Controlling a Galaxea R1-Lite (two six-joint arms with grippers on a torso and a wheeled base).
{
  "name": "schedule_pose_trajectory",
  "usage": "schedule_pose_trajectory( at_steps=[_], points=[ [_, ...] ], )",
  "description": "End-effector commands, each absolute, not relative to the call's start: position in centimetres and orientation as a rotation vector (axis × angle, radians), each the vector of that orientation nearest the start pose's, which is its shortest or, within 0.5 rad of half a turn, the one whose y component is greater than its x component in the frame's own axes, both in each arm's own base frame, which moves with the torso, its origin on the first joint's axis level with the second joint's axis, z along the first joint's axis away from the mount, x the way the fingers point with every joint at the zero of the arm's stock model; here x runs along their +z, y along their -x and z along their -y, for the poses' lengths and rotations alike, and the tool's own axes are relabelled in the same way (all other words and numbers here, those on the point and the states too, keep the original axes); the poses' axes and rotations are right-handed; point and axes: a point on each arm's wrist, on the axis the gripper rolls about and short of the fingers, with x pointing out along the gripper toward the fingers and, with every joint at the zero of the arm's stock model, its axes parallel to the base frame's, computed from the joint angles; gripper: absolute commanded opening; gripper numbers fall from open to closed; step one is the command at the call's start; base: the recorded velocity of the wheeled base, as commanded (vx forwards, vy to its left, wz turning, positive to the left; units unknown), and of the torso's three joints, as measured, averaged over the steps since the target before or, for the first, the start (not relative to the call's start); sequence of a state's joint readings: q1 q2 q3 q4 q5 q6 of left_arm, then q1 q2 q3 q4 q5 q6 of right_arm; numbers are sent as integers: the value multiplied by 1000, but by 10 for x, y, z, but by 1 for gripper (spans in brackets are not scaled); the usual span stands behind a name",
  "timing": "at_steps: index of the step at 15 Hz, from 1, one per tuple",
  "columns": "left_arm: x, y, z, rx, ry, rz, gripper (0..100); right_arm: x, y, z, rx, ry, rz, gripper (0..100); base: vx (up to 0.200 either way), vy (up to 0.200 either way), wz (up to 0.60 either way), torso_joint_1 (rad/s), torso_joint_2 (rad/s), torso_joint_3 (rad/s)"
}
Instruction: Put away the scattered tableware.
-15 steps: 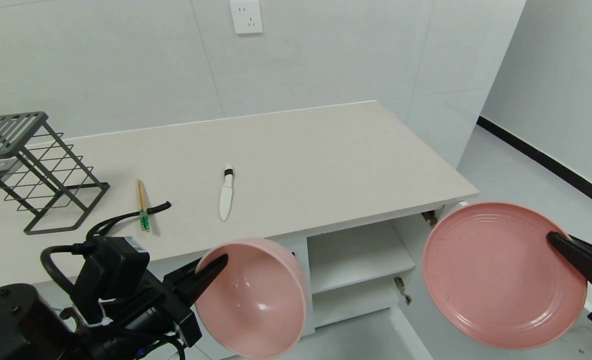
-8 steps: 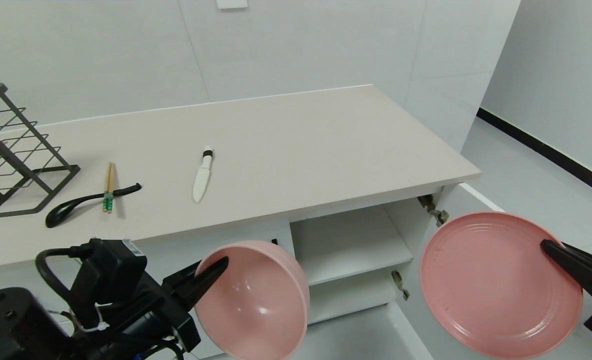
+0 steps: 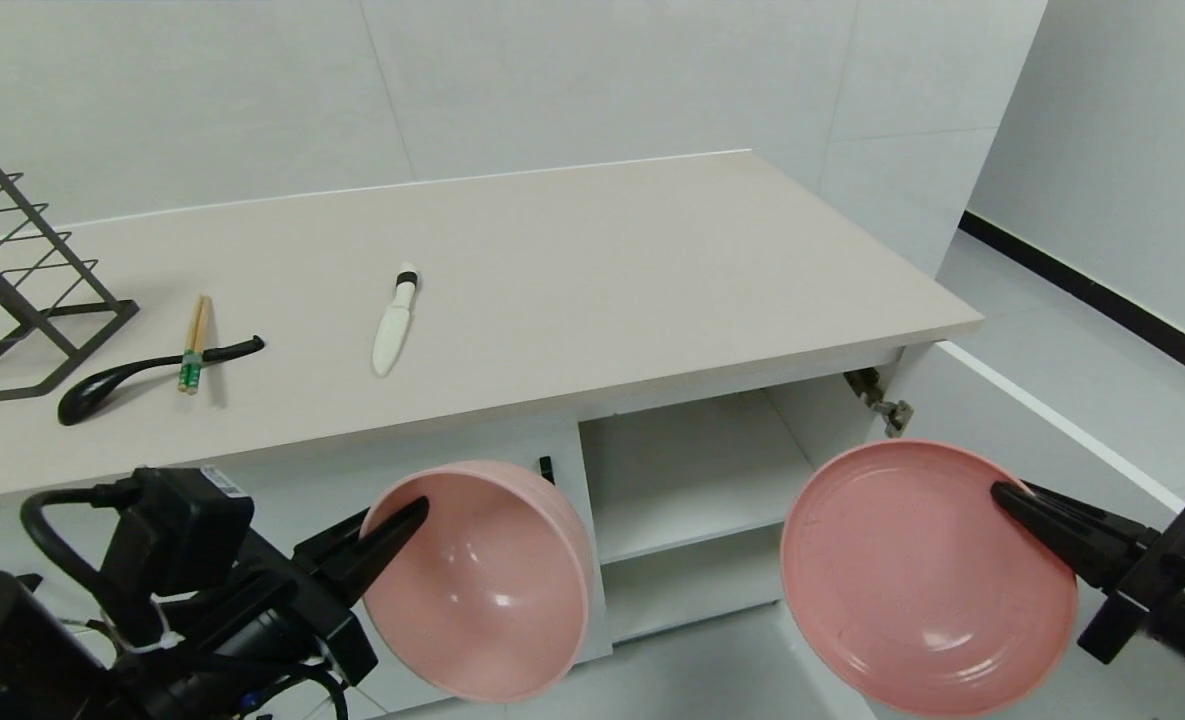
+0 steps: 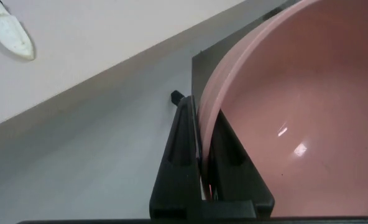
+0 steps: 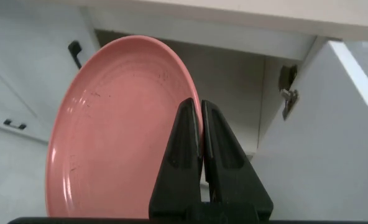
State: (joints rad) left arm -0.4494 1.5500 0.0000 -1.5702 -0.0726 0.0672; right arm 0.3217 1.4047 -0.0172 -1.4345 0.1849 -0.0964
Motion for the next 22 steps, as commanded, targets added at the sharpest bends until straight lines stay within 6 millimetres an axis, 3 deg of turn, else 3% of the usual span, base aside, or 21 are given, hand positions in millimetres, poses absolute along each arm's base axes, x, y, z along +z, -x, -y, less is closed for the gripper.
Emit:
schedule_pose_trajectory(
  at_steps=[1, 6, 12, 14, 22],
  points=[
    [130, -158, 74, -500, -61, 46, 0, 112, -180, -68, 528, 106, -44, 0, 0, 0, 0, 0, 0, 0],
    [137, -153, 72, -499, -54, 82, 0, 109, -205, -95, 602, 105, -28, 0, 0, 0, 0, 0, 0, 0],
    [137, -153, 72, -500, -54, 86, 0, 105, -215, -100, 603, 106, -39, 0, 0, 0, 0, 0, 0, 0],
    [139, -151, 71, -501, -62, 99, 0, 102, -219, -101, 603, 107, -45, 0, 200, 200, 0, 2, 0, 5],
    [137, -153, 72, -503, -65, 85, 0, 98, -219, -101, 604, 111, -65, 0, 0, 0, 0, 0, 0, 0]
  ],
)
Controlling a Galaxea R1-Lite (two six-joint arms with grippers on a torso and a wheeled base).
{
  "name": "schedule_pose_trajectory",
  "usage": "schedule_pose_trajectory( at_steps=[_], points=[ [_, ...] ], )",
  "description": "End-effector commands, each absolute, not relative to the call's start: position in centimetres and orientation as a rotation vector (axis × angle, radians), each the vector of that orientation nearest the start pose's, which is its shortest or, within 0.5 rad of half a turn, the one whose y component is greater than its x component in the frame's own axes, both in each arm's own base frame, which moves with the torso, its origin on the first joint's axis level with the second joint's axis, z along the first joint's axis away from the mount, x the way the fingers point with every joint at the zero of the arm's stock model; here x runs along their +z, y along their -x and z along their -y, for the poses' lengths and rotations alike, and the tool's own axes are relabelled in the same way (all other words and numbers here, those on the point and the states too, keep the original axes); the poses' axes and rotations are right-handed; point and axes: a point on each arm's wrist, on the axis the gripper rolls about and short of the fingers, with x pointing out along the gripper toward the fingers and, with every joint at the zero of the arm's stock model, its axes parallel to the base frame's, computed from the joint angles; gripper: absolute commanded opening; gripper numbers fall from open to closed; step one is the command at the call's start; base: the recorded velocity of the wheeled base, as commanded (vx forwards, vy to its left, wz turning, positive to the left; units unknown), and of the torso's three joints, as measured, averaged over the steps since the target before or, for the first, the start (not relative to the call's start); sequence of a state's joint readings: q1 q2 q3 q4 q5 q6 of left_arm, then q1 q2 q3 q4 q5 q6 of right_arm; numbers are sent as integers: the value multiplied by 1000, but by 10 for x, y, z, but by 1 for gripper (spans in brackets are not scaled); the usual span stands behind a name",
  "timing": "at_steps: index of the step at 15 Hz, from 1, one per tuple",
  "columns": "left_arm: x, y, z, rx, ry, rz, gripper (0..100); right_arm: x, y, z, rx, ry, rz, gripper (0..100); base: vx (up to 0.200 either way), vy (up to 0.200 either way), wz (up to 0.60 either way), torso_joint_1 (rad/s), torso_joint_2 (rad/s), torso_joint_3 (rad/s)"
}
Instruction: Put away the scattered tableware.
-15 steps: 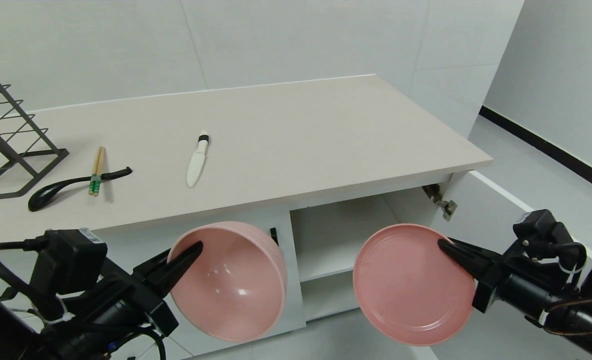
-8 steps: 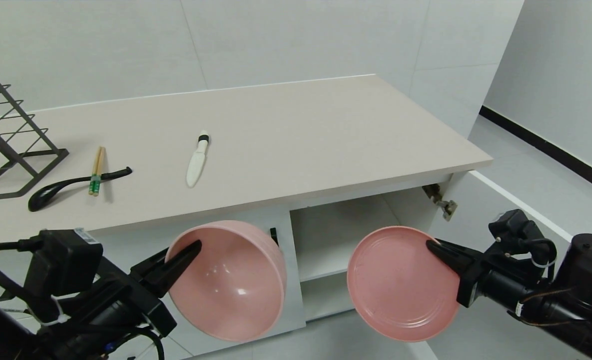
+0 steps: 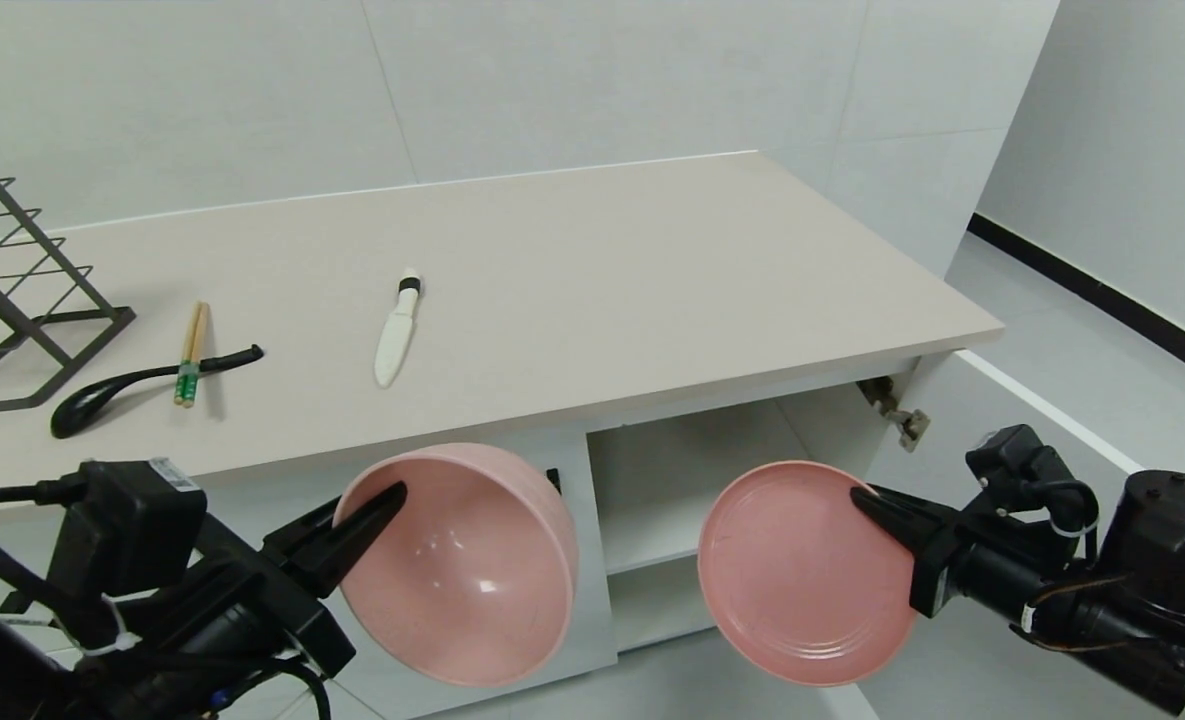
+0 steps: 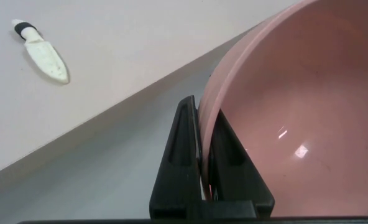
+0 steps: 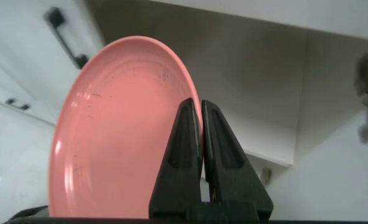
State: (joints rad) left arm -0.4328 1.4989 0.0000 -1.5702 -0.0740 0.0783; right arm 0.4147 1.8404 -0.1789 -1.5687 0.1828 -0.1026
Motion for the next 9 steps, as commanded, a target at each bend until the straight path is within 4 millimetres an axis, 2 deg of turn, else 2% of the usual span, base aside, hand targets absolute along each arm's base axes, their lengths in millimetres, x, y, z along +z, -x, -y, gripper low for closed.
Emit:
schedule_pose_trajectory(
  at_steps=[1, 6, 9],
  points=[
    [137, -153, 72, -503, -65, 85, 0, 98, -219, -101, 604, 111, -65, 0, 0, 0, 0, 0, 0, 0],
    [137, -153, 72, -503, -64, 88, 0, 95, -223, -100, 595, 112, -78, 0, 0, 0, 0, 0, 0, 0],
    [138, -152, 72, -503, -64, 91, 0, 92, -231, -99, 578, 111, -82, 0, 0, 0, 0, -163, 310, 152]
  ],
)
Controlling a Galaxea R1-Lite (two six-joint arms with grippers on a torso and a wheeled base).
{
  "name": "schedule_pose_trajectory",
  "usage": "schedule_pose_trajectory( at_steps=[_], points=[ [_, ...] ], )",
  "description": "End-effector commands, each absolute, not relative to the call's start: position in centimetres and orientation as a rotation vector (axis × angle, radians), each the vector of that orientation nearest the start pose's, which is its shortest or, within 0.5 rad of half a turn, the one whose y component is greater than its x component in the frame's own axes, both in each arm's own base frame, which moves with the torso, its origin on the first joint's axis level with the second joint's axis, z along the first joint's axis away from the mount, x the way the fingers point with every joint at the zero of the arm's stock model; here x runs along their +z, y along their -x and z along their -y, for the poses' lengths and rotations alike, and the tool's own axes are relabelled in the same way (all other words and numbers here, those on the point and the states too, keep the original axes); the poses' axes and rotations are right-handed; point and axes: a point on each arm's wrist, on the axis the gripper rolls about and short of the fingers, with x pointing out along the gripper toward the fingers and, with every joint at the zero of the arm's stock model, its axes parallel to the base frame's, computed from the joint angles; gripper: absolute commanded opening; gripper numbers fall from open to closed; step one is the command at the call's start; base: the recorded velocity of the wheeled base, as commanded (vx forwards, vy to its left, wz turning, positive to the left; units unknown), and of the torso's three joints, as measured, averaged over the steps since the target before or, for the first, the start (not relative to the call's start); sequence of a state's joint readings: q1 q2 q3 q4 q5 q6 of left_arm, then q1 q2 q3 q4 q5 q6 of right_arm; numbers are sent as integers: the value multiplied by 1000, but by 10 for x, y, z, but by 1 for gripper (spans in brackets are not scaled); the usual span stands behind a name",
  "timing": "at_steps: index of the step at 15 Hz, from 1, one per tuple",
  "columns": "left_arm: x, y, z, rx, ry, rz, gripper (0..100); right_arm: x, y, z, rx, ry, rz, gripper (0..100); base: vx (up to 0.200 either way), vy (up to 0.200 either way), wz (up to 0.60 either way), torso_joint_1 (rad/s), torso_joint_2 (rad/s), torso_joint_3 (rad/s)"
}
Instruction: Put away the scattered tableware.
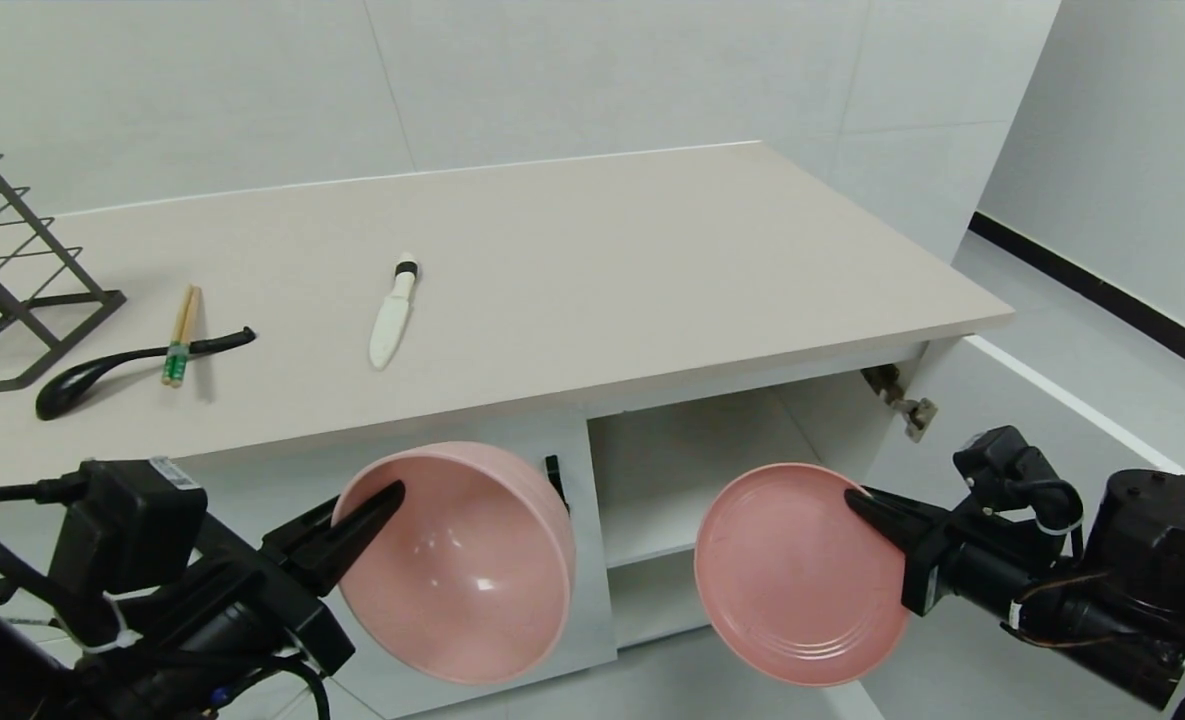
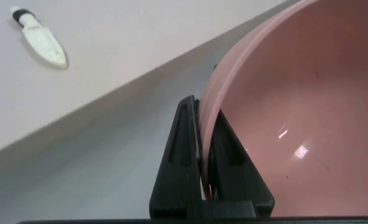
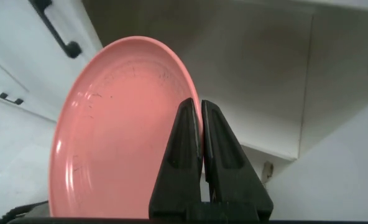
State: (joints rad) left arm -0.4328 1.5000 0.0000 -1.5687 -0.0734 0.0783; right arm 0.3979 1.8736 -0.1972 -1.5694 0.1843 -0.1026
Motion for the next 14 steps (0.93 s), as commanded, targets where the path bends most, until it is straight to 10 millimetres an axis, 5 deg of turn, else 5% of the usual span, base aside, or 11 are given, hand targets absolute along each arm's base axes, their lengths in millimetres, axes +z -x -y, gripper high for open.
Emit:
schedule_pose_trajectory(
  at_steps=[1, 11, 14],
  points=[
    [138, -152, 72, -503, -63, 93, 0, 91, -235, -99, 572, 111, -79, 0, 0, 0, 0, -222, 432, 198],
    [139, -150, 73, -510, -70, 103, 0, 92, -246, -99, 556, 108, -60, 0, 0, 0, 0, -251, 395, 161],
    [135, -146, 89, -606, -140, 104, 0, 100, -243, -98, 555, 105, -29, 0, 200, 0, 0, -149, 294, 131]
  ],
)
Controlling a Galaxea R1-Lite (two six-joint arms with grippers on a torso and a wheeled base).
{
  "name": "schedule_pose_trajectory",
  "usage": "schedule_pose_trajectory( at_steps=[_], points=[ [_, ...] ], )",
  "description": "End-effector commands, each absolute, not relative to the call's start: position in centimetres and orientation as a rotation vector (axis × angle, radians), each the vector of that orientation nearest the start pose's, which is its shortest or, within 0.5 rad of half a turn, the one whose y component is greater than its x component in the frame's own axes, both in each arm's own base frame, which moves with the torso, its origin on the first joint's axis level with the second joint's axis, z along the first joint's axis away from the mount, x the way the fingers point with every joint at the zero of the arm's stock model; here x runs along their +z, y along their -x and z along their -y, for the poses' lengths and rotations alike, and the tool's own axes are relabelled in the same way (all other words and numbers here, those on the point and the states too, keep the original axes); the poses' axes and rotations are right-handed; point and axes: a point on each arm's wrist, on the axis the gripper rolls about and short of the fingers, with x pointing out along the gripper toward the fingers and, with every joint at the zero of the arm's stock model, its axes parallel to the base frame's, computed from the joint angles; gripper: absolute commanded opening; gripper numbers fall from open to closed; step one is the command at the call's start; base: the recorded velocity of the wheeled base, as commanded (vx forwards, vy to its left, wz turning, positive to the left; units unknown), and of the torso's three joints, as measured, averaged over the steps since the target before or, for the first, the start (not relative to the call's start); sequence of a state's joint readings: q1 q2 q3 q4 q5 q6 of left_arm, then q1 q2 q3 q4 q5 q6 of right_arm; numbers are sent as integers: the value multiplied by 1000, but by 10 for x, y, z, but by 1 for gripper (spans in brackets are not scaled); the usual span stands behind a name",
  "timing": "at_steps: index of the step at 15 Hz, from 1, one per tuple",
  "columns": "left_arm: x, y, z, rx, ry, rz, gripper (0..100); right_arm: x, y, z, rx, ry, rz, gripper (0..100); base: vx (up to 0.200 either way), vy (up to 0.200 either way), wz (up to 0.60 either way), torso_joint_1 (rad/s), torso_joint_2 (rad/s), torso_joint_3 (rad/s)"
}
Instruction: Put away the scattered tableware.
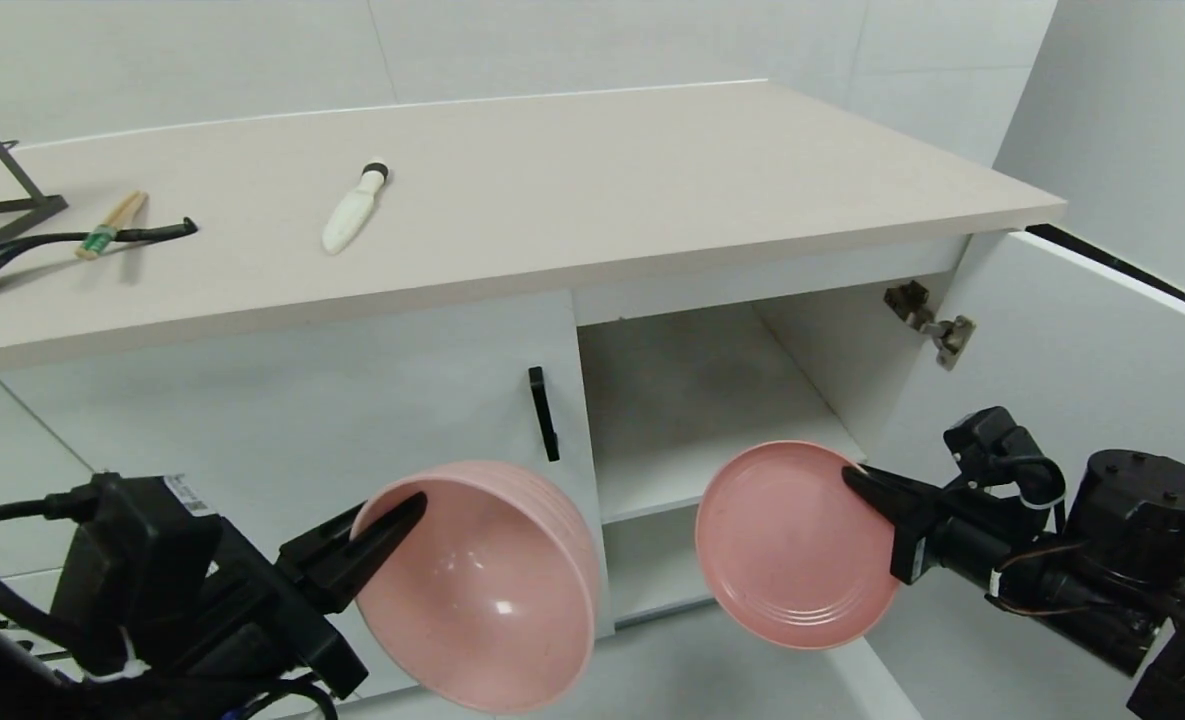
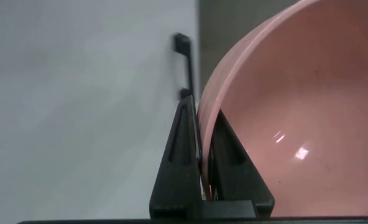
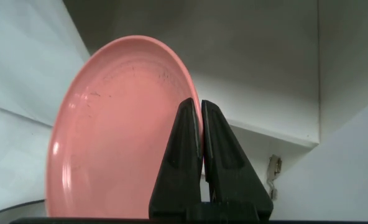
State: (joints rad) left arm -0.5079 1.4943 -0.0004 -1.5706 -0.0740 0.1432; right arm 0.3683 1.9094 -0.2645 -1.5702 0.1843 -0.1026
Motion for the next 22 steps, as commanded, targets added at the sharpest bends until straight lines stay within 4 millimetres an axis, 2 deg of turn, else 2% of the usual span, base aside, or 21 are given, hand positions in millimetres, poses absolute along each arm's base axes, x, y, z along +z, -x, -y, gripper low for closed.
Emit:
schedule_pose_trajectory(
  at_steps=[1, 2, 11, 15, 18, 22],
  points=[
    [132, -148, 90, -608, -170, 93, 0, 100, -243, -98, 555, 106, -30, 0, 200, 0, 0, -46, 261, 46],
    [130, -149, 91, -609, -180, 88, 0, 99, -243, -98, 555, 106, -32, 0, 200, 0, 0, -17, 207, 41],
    [132, -138, 104, -704, -180, 110, 0, 93, -256, -106, 567, 105, -35, 0, 0, 0, 0, 0, 20, 8],
    [132, -138, 104, -704, -180, 108, 0, 81, -273, -113, 566, 96, -55, 0, 0, 0, 0, 0, 0, 0],
    [132, -138, 104, -702, -180, 110, 0, 82, -294, -121, 562, 63, -14, 0, 0, 0, 0, 0, 0, 0],
    [132, -138, 104, -704, -180, 110, 0, 78, -307, -127, 561, -27, -25, 0, 0, 0, 0, 0, 0, 0]
  ],
)
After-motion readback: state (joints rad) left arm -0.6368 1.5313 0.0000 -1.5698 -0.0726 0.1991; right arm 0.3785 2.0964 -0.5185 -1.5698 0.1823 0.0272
